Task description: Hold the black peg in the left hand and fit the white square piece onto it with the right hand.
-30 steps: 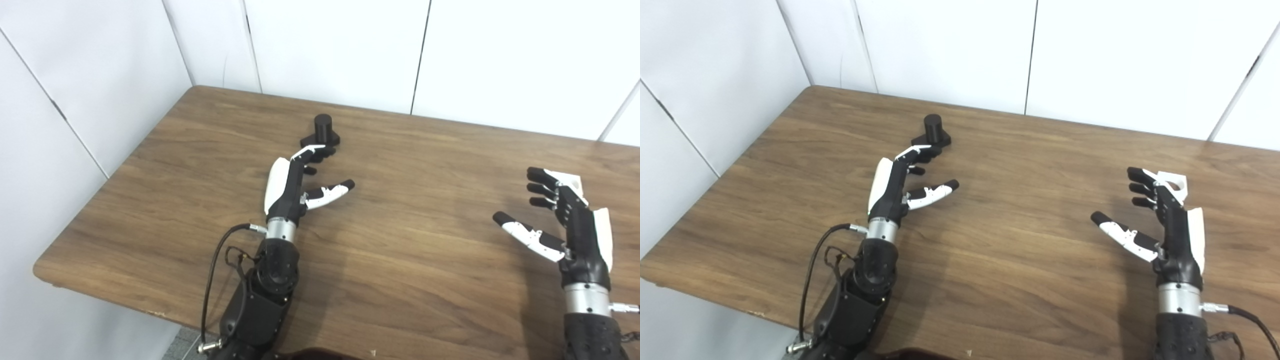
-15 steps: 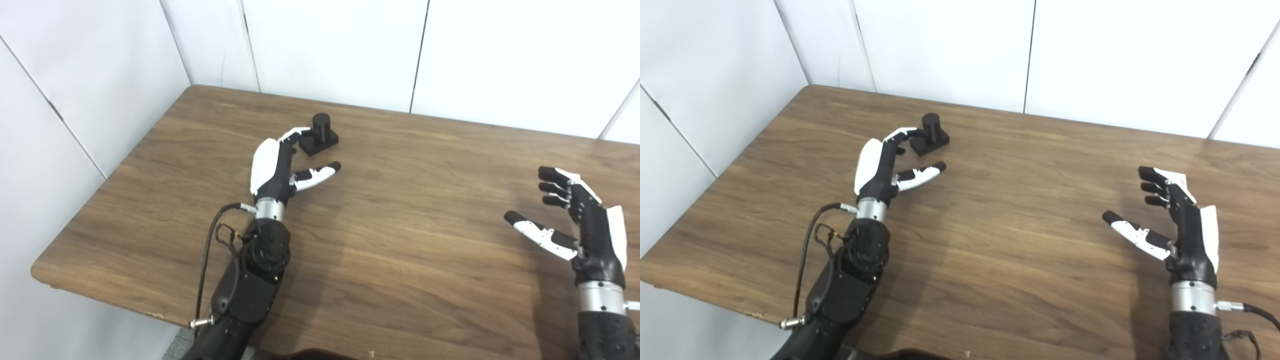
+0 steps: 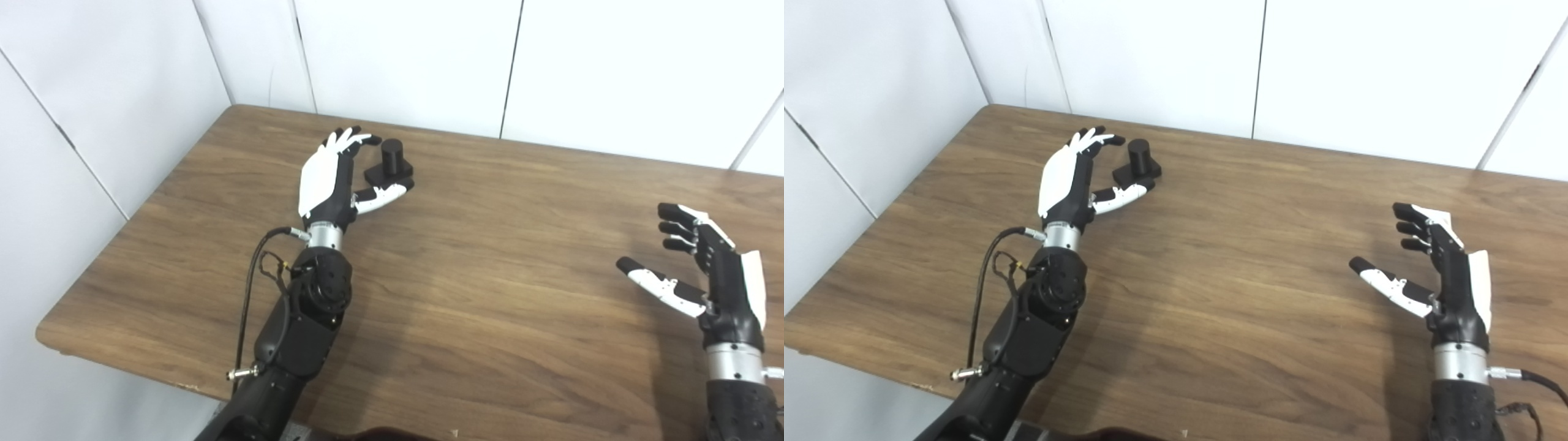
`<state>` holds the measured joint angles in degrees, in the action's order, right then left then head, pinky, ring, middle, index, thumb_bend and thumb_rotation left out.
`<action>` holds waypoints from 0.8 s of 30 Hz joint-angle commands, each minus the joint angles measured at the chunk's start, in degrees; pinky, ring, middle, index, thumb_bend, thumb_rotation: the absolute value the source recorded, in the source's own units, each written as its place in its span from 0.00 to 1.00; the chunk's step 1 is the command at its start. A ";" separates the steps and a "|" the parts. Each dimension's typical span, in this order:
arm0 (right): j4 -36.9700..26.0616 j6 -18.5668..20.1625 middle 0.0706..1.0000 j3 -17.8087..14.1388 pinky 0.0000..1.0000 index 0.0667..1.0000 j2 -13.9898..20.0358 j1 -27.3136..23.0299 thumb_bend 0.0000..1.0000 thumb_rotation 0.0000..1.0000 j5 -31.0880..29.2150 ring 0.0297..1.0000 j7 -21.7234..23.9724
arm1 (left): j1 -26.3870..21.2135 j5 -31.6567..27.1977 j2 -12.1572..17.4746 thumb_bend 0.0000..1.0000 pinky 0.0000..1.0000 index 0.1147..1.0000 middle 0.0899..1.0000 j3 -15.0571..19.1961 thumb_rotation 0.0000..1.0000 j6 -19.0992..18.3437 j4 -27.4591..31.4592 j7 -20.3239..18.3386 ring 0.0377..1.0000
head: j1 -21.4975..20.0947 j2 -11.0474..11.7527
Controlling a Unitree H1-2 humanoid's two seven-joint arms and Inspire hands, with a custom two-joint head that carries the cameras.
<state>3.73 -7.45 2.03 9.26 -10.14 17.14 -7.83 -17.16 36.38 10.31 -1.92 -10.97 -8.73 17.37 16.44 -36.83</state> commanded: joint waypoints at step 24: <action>-0.02 -2.26 0.76 -0.43 0.69 0.74 0.23 1.48 0.73 0.23 0.75 0.75 -1.24 | -12.20 5.95 6.24 1.00 1.00 0.84 1.00 -5.38 0.53 -8.68 -14.20 0.79 1.00 | -1.30 -0.50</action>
<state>3.41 -7.52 1.82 9.21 -9.93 17.29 -8.51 -25.48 40.85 14.75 -7.07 -19.63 -23.38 16.66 15.12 -37.27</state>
